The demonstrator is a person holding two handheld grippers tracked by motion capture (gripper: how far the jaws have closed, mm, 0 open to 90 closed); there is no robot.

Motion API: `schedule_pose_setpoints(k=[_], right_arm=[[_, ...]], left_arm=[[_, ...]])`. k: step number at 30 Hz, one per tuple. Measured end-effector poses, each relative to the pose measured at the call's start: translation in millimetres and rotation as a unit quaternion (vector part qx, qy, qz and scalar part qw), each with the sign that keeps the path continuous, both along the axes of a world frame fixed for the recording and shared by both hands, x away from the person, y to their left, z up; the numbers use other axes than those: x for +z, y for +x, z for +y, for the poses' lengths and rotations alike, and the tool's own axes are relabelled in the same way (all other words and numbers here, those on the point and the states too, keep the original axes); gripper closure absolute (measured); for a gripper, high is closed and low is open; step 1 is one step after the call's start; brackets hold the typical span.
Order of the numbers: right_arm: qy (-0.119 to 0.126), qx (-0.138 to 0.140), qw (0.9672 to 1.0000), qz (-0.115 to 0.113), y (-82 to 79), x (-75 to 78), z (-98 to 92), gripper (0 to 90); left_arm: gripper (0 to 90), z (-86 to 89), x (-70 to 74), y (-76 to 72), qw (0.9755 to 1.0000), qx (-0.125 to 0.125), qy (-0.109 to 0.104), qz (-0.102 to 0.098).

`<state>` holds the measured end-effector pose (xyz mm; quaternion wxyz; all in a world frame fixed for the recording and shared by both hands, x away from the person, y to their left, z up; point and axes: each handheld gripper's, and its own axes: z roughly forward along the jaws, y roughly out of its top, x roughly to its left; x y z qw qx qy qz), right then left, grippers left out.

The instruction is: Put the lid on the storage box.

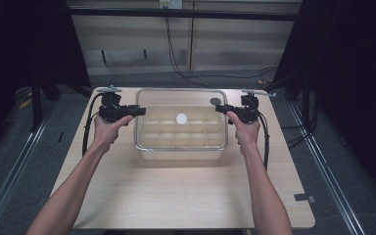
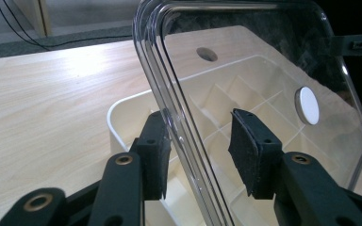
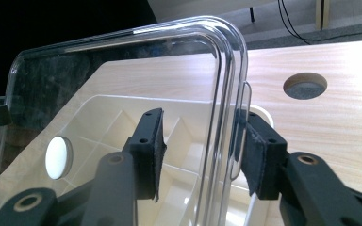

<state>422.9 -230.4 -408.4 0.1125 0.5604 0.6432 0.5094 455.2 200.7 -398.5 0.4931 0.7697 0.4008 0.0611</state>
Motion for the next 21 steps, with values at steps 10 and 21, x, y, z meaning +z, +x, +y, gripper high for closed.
schedule_pose_setpoints(k=[10, 21], right_arm=[[-0.009, -0.012, 0.9996, 0.023, 9.5, -14.2, 3.9, 50.4], [-0.037, -0.017, 0.9981, 0.046, 15.0, -23.8, 8.7, 45.6]], left_arm=[[55.2, 1.6, -18.7, 3.2, 0.9998, 0.002, 0.010, 0.017], [52.8, 0.3, -29.4, 7.1, 0.9994, 0.009, 0.018, 0.028]])
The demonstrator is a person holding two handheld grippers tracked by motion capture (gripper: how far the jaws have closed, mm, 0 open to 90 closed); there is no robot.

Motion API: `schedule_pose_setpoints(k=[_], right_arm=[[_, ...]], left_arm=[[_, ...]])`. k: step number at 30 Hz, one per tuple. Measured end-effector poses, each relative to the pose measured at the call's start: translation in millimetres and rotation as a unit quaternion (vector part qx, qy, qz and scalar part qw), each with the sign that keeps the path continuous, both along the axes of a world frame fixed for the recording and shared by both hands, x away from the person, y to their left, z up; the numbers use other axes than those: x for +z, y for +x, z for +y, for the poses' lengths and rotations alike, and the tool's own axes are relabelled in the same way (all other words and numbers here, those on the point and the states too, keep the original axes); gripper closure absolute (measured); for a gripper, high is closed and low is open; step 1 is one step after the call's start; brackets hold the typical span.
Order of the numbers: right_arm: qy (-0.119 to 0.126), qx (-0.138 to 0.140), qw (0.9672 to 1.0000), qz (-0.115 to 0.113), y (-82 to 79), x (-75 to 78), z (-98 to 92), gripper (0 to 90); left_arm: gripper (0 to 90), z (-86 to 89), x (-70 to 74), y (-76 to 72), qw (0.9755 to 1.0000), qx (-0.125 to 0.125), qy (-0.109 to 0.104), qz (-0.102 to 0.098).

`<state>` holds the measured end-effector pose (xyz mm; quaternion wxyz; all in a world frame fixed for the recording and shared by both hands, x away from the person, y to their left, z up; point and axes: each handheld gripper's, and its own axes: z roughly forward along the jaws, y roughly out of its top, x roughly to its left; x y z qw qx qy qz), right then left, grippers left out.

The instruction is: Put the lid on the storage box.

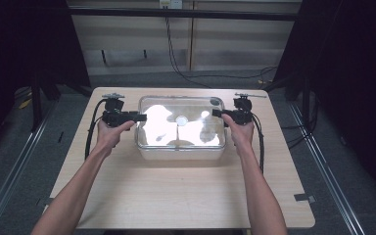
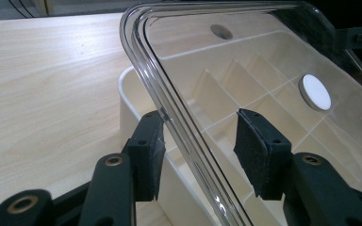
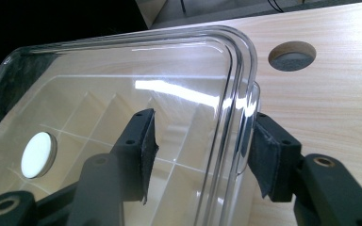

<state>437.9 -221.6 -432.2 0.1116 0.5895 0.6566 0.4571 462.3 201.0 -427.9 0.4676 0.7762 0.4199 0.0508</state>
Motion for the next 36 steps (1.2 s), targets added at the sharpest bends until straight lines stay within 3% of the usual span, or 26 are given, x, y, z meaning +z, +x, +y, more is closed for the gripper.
schedule_pose_setpoints(k=[3, 8, 19, 20, 21, 27, 36], right_arm=[[-0.042, -0.007, 0.9991, 0.003, 1.1, -4.5, 4.3, 42.9], [-0.056, -0.014, 0.9983, 0.008, 2.0, -7.7, 7.7, 41.7], [-0.055, -0.014, 0.9984, 0.008, 0.5, -16.3, 8.4, 37.9], [-0.055, -0.014, 0.9984, 0.008, 0.5, -16.3, 8.4, 37.9], [-0.056, -0.012, 0.9983, 0.007, 0.4, -16.5, 8.2, 36.7], [-0.062, -0.007, 0.9980, 0.009, -1.4, -15.6, 8.0, 34.8], [-0.067, -0.005, 0.9977, 0.009, -8.2, -12.8, 6.1, 33.4]], left_arm=[[52.4, -1.1, -5.8, 0.3, 1.0000, 0.002, 0.002, 0.008], [51.2, 0.0, -12.0, 2.7, 0.9997, 0.003, -0.005, 0.023], [48.1, -0.1, -22.4, 3.0, 0.9989, 0.000, -0.020, 0.042], [47.5, -0.1, -22.4, 3.0, 0.9989, 0.000, -0.020, 0.042], [46.4, -0.5, -22.0, 2.2, 0.9993, -0.002, -0.005, 0.038], [50.5, 0.6, -19.4, -3.0, 0.9997, -0.003, 0.005, 0.024], [47.4, 7.0, -20.6, -12.6, 0.9996, -0.002, -0.006, 0.028]])
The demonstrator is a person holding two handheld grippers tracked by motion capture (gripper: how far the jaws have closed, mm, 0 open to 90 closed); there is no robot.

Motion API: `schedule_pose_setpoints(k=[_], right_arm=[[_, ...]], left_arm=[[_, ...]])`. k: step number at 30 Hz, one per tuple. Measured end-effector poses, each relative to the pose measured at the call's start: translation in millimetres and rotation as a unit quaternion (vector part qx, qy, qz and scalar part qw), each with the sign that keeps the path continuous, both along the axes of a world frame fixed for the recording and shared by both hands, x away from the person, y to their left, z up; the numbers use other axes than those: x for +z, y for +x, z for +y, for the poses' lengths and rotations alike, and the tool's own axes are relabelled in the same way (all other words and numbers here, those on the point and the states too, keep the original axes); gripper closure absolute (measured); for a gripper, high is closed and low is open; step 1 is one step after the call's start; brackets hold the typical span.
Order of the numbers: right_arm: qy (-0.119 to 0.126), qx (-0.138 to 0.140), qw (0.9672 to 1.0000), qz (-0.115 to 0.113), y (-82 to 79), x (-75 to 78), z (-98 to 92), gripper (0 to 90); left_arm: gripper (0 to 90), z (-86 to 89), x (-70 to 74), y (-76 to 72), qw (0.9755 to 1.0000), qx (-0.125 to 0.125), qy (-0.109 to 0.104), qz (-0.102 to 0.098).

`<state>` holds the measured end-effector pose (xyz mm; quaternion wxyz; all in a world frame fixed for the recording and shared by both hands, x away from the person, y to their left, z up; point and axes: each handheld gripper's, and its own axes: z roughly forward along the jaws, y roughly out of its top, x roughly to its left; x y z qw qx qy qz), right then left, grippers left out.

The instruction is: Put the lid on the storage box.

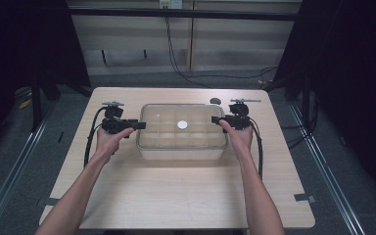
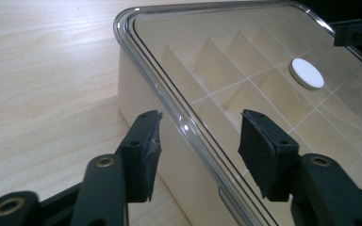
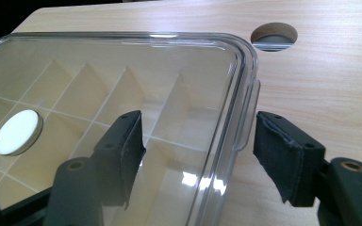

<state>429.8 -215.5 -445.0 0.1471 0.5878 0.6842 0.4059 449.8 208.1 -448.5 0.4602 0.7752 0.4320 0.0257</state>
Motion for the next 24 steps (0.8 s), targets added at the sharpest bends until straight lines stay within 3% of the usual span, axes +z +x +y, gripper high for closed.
schedule_pose_setpoints(k=[4, 7, 13, 18, 21, 24], right_arm=[[0.005, 0.000, 0.9999, -0.016, -4.5, 8.9, -4.0, 32.3], [0.005, 0.000, 0.9998, -0.021, -8.5, 14.3, -6.0, 32.3], [0.012, 0.005, 0.9992, -0.037, -22.1, 21.3, -7.3, 32.3], [0.012, 0.012, 0.9991, -0.039, -31.1, 24.0, -5.9, 33.6], [0.017, 0.029, 0.9983, -0.047, -41.2, 28.5, -2.5, 35.7], [0.020, 0.044, 0.9976, -0.049, -47.8, 33.1, -1.4, 35.0]], left_arm=[[46.2, 2.1, 2.4, -6.5, 0.9999, -0.006, -0.006, -0.007], [46.4, 2.8, 5.2, -10.3, 0.9999, -0.006, 0.001, -0.013], [52.5, 6.1, 8.7, -22.7, 0.9996, -0.005, 0.006, -0.027], [54.2, 12.8, 13.3, -35.2, 0.9993, -0.006, -0.010, -0.034], [55.2, 17.7, 16.6, -44.4, 0.9989, -0.004, -0.009, -0.046], [56.2, 20.4, 17.4, -49.1, 0.9989, -0.010, -0.016, -0.043]])
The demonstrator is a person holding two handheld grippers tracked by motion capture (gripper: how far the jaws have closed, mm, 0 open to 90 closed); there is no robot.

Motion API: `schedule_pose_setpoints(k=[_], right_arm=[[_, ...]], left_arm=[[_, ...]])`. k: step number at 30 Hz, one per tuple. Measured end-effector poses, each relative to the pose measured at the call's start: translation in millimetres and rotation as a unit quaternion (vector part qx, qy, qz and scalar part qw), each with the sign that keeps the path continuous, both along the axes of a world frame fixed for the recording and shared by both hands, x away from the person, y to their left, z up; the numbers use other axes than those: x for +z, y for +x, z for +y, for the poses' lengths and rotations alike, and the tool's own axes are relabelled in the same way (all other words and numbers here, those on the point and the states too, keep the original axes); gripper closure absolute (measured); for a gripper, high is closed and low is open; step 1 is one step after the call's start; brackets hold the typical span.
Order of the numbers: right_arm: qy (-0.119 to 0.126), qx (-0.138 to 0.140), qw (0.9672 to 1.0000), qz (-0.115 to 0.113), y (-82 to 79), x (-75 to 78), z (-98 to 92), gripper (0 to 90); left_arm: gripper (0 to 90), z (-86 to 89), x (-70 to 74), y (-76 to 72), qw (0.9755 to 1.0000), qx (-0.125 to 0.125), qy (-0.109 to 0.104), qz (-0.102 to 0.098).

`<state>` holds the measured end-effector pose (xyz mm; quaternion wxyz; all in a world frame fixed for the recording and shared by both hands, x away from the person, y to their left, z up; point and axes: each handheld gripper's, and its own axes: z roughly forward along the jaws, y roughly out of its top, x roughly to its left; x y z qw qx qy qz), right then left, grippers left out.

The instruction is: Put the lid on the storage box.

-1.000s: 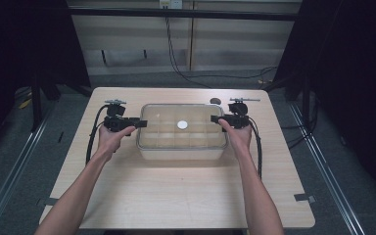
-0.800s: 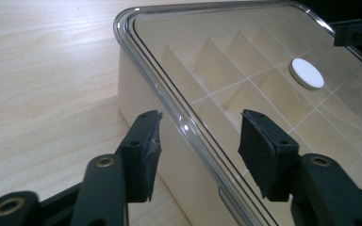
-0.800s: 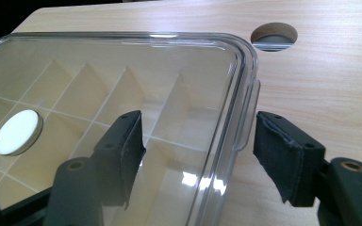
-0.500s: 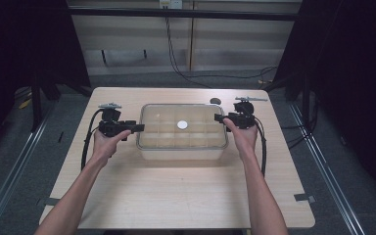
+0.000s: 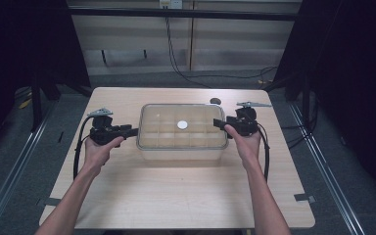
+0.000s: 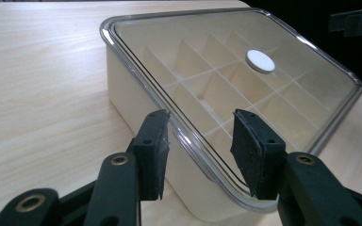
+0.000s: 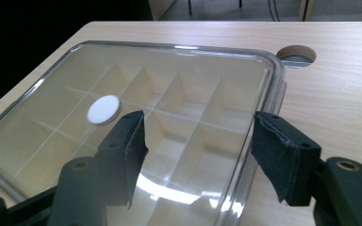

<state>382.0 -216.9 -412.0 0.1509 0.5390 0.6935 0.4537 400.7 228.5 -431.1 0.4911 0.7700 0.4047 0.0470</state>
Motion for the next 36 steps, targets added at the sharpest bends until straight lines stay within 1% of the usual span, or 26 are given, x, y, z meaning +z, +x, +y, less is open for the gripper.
schedule_pose_setpoints(k=[2, 3, 8, 9, 10, 11, 12, 13, 14, 15, 17, 20, 21, 22, 23, 24, 25, 26, 27, 29, 30, 31, 32, 33, 34, 36], right_arm=[[0.005, 0.000, 1.0000, -0.004, -3.8, 2.5, -0.3, 34.9], [0.008, 0.007, 0.9999, -0.010, -9.9, 5.4, -0.9, 34.9], [0.001, 0.017, 0.9998, -0.007, -21.7, 7.6, -2.5, 35.1], [0.006, 0.022, 0.9997, -0.008, -29.0, 7.2, -4.2, 35.1], [0.006, 0.022, 0.9997, -0.008, -29.0, 7.2, -4.2, 35.1], [0.004, 0.025, 0.9997, -0.005, -35.8, 5.7, -5.9, 34.7], [0.000, 0.023, 0.9997, -0.006, -40.3, 5.8, -6.5, 34.0], [-0.002, 0.024, 0.9997, -0.008, -44.3, 6.1, -7.6, 33.8], [-0.004, 0.026, 0.9996, -0.010, -48.5, 6.4, -9.0, 33.7], [-0.004, 0.024, 0.9997, -0.010, -52.2, 6.9, -9.8, 33.3], [-0.003, 0.024, 0.9996, -0.012, -62.4, 7.6, -13.3, 33.1], [-0.003, 0.024, 0.9996, -0.014, -74.2, 7.4, -17.3, 32.1], [0.004, 0.028, 0.9995, -0.011, -79.4, 6.9, -19.4, 32.1], [0.004, 0.028, 0.9995, -0.011, -79.4, 6.9, -19.4, 32.1], [0.002, 0.025, 0.9996, -0.012, -87.3, 5.7, -21.4, 31.5], [0.001, 0.025, 0.9996, -0.010, -89.9, 5.2, -22.0, 31.4], [-0.001, 0.026, 0.9996, -0.010, -92.5, 4.2, -22.6, 31.4], [-0.001, 0.026, 0.9996, -0.010, -92.5, 4.2, -22.6, 31.4], [-0.004, 0.022, 0.9997, -0.014, -99.4, 2.5, -23.6, 30.9], [-0.002, 0.024, 0.9996, -0.014, -105.5, 1.5, -24.5, 30.6], [-0.004, 0.025, 0.9996, -0.013, -109.1, 1.0, -24.8, 30.2], [-0.006, 0.024, 0.9996, -0.011, -113.6, 0.4, -25.0, 29.9], [-0.006, 0.024, 0.9996, -0.011, -113.6, 0.4, -25.0, 29.9], [-0.009, 0.028, 0.9995, -0.010, -121.2, -0.9, -26.0, 29.7], [-0.011, 0.029, 0.9995, -0.008, -125.1, -1.7, -26.5, 28.9], [-0.013, 0.027, 0.9995, -0.006, -132.1, -4.0, -27.6, 28.6]], left_arm=[[56.2, -0.1, -0.1, -1.0, 1.0000, -0.002, 0.002, -0.001], [55.8, 1.3, 0.5, -5.5, 0.9999, -0.007, 0.011, -0.006], [51.9, 4.1, 1.6, -16.3, 0.9998, -0.006, 0.020, -0.008], [49.9, 4.3, 2.7, -23.6, 0.9995, -0.005, 0.028, -0.012], [48.7, 4.3, 2.7, -23.6, 0.9995, -0.005, 0.028, -0.012], [47.8, 3.8, 3.8, -33.7, 0.9993, -0.013, 0.032, -0.017], [46.3, 4.1, 4.0, -38.1, 0.9993, -0.015, 0.028, -0.018], [45.7, 5.4, 4.2, -41.6, 0.9991, -0.019, 0.032, -0.019], [45.0, 5.4, 4.2, -41.6, 0.9991, -0.019, 0.032, -0.019], [44.0, 7.2, 4.3, -48.0, 0.9991, -0.017, 0.031, -0.021], [43.0, 11.0, 4.1, -53.5, 0.9991, -0.022, 0.033, -0.017], [41.4, 15.2, 3.4, -59.2, 0.9994, -0.016, 0.029, -0.012], [41.0, 19.2, 2.2, -64.9, 0.9994, -0.014, 0.031, -0.009], [40.8, 19.2, 2.2, -64.9, 0.9994, -0.014, 0.031, -0.009], [40.6, 22.0, 0.5, -70.8, 0.9989, -0.012, 0.046, -0.009], [40.1, 23.4, -0.5, -73.3, 0.9987, -0.012, 0.049, -0.006], [40.1, 25.8, -1.2, -77.3, 0.9983, -0.008, 0.057, -0.011], [39.8, 25.8, -1.2, -77.3, 0.9983, -0.008, 0.057, -0.011], [39.4, 29.6, -2.2, -82.6, 0.9982, -0.008, 0.058, -0.009], [38.4, 33.6, -3.4, -88.6, 0.9978, -0.007, 0.065, -0.007], [38.0, 33.6, -3.4, -88.6, 0.9978, -0.007, 0.065, -0.007], [37.9, 37.4, -5.7, -95.2, 0.9978, -0.003, 0.065, -0.004], [37.3, 37.4, -5.7, -95.2, 0.9978, -0.003, 0.065, -0.004], [36.7, 41.4, -8.4, -103.3, 0.9974, 0.009, 0.071, -0.008], [36.4, 42.7, -9.5, -106.0, 0.9975, 0.012, 0.069, -0.007], [35.6, 45.8, -11.9, -111.9, 0.9978, 0.009, 0.066, 0.004]])
